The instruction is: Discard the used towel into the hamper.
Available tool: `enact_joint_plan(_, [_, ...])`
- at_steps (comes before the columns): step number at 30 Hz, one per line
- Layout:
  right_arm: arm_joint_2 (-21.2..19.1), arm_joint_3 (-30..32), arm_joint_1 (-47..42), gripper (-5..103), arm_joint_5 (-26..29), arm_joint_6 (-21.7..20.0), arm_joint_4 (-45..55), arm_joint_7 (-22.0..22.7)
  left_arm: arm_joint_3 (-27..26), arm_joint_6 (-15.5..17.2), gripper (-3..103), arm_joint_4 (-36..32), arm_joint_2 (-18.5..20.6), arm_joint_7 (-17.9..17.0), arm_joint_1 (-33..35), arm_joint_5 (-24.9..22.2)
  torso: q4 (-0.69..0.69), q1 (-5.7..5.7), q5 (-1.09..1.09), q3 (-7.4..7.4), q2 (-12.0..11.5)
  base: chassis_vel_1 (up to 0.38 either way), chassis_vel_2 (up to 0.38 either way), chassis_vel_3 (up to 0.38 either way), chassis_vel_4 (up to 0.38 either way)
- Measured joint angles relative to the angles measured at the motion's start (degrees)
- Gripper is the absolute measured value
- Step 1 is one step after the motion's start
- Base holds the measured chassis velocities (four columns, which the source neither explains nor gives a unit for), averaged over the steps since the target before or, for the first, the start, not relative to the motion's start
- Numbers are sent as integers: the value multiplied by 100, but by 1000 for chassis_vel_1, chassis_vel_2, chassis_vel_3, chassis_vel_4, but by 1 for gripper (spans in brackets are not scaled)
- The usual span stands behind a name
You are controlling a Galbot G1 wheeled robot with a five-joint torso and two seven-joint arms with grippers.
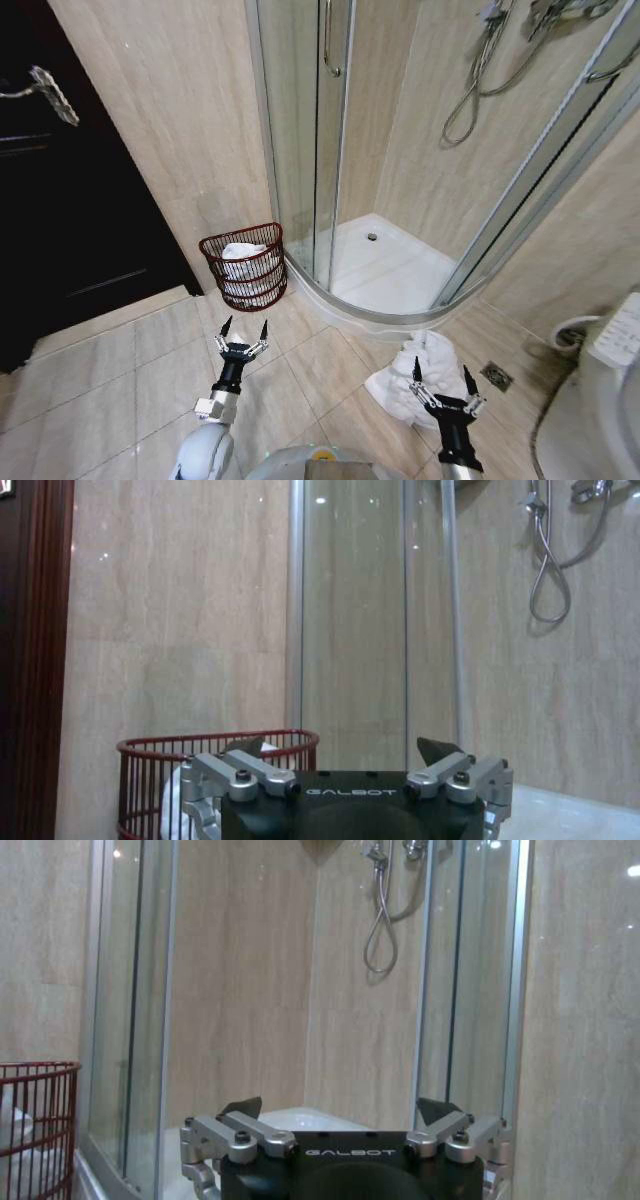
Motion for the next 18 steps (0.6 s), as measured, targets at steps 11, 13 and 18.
enact_joint_plan(11, [-5, 53, 2, 100, 80, -46, 0, 16, 60, 3, 100, 13, 17, 22, -50, 0, 0, 0, 0, 0, 1, 0, 0, 0, 0])
enact_joint_plan(13, [-5, 59, 2, 100, 84, -53, -2, 18, 67, 6, 100, 11, 19, 27, -49, -2, 0, 0, 0, 1, 1, 0, 0, 0, 0])
enact_joint_plan(18, [-1, 67, -2, 100, 86, -57, -4, 22, 89, 7, 100, 10, 15, 30, -35, -3, 0, 0, 0, 1, 1, 0, 0, 0, 0])
